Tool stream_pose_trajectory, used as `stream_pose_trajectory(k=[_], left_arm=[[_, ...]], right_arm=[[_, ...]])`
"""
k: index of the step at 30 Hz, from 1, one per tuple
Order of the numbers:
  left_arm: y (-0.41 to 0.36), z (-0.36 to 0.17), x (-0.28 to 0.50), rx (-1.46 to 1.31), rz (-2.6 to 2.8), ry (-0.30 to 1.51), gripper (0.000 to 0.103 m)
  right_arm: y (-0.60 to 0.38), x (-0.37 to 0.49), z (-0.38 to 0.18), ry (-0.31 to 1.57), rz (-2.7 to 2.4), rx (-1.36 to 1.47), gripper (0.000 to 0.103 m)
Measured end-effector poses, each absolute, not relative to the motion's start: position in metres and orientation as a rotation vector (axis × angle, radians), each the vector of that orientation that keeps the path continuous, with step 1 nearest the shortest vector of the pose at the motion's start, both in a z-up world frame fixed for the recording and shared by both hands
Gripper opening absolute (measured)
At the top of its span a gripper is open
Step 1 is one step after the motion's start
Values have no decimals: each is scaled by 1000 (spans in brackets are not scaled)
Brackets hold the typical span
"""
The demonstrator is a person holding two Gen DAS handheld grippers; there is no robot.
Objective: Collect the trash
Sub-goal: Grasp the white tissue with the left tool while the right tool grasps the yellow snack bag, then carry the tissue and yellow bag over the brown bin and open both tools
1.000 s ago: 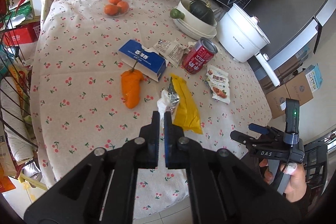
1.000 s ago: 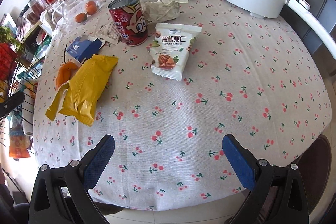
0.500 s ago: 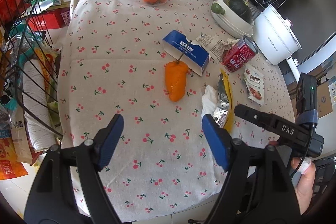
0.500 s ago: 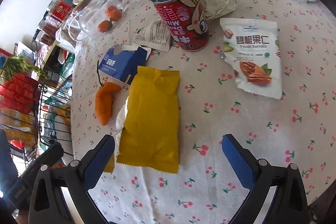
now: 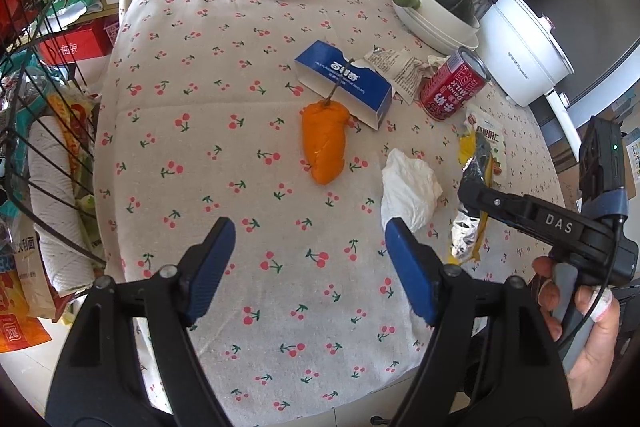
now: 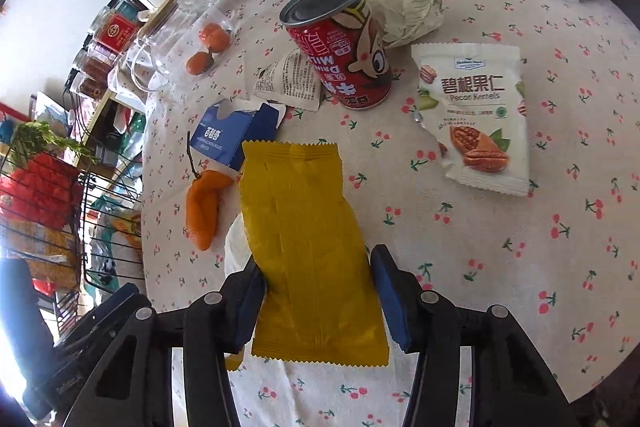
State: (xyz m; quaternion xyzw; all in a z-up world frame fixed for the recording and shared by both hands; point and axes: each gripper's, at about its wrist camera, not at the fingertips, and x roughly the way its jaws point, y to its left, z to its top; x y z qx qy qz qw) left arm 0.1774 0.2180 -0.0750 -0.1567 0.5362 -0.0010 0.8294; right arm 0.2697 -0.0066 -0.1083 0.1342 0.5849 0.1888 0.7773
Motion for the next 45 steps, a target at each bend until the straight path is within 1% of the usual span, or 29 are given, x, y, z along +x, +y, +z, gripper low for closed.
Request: stream_pose_trajectory(k=[6, 9, 14, 17, 19, 20, 21, 22, 25, 34, 45], left_arm=[[178, -93, 199, -294, -71, 1165, 78], [156, -101, 211, -236, -73, 1161, 78], [136, -117, 228, -234, -87, 1185, 77], [125, -118, 231, -181, -69, 1177, 59], [118, -117, 234, -144, -80, 1179, 36], [116, -117, 234, -134, -85, 1182, 30], [113, -117, 234, -130, -91, 1185, 20], [111, -117, 234, -129, -97, 1188, 17], [102, -111, 232, -110, -118, 1177, 15], [61, -86, 219, -118, -231, 1140, 14], [-41, -67, 198, -55, -454, 1103, 14]], right_arm=[[-70, 244, -87, 1219, 305, 170, 53], [-108, 234, -90, 1205, 255, 175, 53], [-143, 233, -98, 1259, 226, 227, 53], [-151, 231, -95, 1258, 227, 229, 53], [-156, 230, -94, 1260, 228, 243, 53], [-157, 231, -94, 1259, 227, 246, 53], [-160, 231, -93, 1257, 224, 247, 53], [-162, 231, -92, 1255, 221, 249, 53], [-172, 231, -88, 1245, 212, 261, 53], [-215, 212, -75, 1208, 160, 282, 53], [-300, 171, -64, 1162, 41, 319, 53]])
